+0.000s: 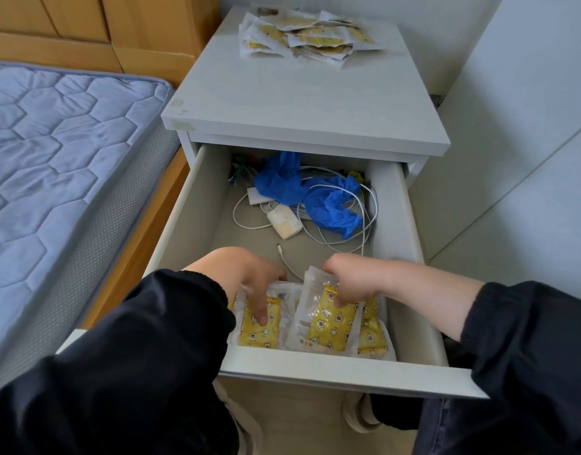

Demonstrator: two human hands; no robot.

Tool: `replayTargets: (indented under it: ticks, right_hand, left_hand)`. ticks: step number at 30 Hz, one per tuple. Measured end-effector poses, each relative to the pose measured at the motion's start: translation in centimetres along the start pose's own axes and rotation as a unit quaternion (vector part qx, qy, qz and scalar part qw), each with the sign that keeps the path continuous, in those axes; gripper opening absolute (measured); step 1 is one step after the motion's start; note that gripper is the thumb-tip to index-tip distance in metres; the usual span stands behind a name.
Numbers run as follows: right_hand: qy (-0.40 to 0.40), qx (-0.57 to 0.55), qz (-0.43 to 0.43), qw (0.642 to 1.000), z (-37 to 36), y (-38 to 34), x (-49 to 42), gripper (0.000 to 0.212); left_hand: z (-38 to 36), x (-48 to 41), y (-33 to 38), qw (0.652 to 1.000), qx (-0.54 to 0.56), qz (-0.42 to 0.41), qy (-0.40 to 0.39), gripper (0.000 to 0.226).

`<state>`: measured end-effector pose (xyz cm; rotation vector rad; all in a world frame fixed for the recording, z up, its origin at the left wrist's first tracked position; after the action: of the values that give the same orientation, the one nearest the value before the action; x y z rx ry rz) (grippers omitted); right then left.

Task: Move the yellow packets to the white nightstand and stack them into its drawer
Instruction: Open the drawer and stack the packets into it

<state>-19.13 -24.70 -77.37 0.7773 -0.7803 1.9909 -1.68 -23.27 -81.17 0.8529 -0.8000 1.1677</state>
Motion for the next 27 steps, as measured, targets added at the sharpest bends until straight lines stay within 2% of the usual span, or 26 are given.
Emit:
replayTargets:
  ticks: [7,12,17,19,22,27]
  right_hand:
    - [0.010,0.042,0.064,0.997,-1.5,-0.8,-0.8,0.046]
    - [0.028,0.157,0.070,0.985,-1.8,-0.6,-0.4,0.053]
    - [0.063,0.120,0.048,0.990,0.4,0.3,0.8,0.075]
    - [0.062,0.166,0.014,0.984,1.3,0.9,1.1,0.066]
    - [0.025,0.224,-0.022,0.974,1.3,1.3,1.1,0.041]
    - [0.032,0.325,-0.030,0.945,0.4,0.6,1.3,0.014]
  left_hand:
    - [0.1,0.0,-0.1,1.000,0.014,-0.006,0.007,0.091]
    - [0.3,0.4,-0.3,0.999,0.046,-0.014,0.005,0.086]
    - [0.7,0.7,0.4,0.995,0.081,-0.038,0.051,0.074]
    - [0.8,0.6,1.1,0.991,0.084,-0.055,0.088,0.064]
    - [1.0,0.3,2.4,0.984,0.088,-0.080,0.133,0.050]
    - [0.9,0.1,3.2,0.983,0.071,-0.090,0.142,0.042]
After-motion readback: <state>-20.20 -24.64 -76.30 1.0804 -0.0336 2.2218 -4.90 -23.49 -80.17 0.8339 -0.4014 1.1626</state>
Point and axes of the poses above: each hand's wrist, its own x-axis away from the middle knuckle, its own z-axis out of the back of the hand, y = z × x, the point moved 1 cm from there along -x, towards the middle knuckle, and after that the axes turned 7 degrees about -y, right-handed, at the moved point
